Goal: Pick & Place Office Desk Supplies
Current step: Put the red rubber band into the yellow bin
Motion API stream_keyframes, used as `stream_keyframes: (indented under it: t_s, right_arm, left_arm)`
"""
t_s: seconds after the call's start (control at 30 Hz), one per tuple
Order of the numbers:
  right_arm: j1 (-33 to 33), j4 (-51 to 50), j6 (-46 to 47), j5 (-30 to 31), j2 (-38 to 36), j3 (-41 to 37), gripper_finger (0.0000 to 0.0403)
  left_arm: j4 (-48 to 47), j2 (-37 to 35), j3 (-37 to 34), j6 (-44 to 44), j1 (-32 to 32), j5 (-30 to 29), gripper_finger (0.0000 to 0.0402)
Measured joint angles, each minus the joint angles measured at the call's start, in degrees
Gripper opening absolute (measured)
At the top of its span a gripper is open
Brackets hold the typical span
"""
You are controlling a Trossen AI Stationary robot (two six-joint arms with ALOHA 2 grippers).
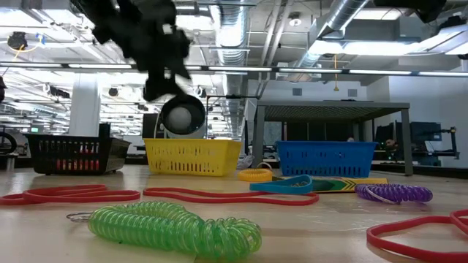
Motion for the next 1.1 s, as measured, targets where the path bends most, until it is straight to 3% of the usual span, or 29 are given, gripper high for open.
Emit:
stream_keyframes:
  t_s: [0.2, 0.37, 0.5, 0.67, 0.83, 1.1]
  right_arm:
    - [0.0, 0.75, 0.01, 0.01, 0.0, 0.0, 0.028]
    - [-0.08, 1.56, 0.01, 0.01, 0.0, 0.0, 0.028]
    - [-0.07, 2.81, 0.03, 0.03, 0.0, 0.0, 0.028]
    - [-0.11, 3.5, 0.03, 0.04, 0.0, 0.0, 0.028]
    - [-0.11, 4.84, 0.03, 0.05, 0.45, 0.0, 0.028]
    - [-0.07, 5.21, 0.03, -0.04, 2.91, 0.0, 0.028]
  left_arm:
    - [1.15, -10.33, 0.06, -2.57, -9.21, 1.65, 0.0164]
    - [-0.07, -12.7, 0.06, -1.7, -22.31, -9.49, 0.0147]
    - [-4.71, -10.08, 0.04, -2.01, -29.81, -16.91, 0.0145]
    - [-6.45, -4.54, -0.03, -5.64, -33.44, -18.06, 0.0145]
    - [-6.08, 1.69, -0.02, -7.17, -35.12, -17.22, 0.0145]
    - [1.37, 12.23, -0.01, -7.27, -37.78, -9.09, 0.0184]
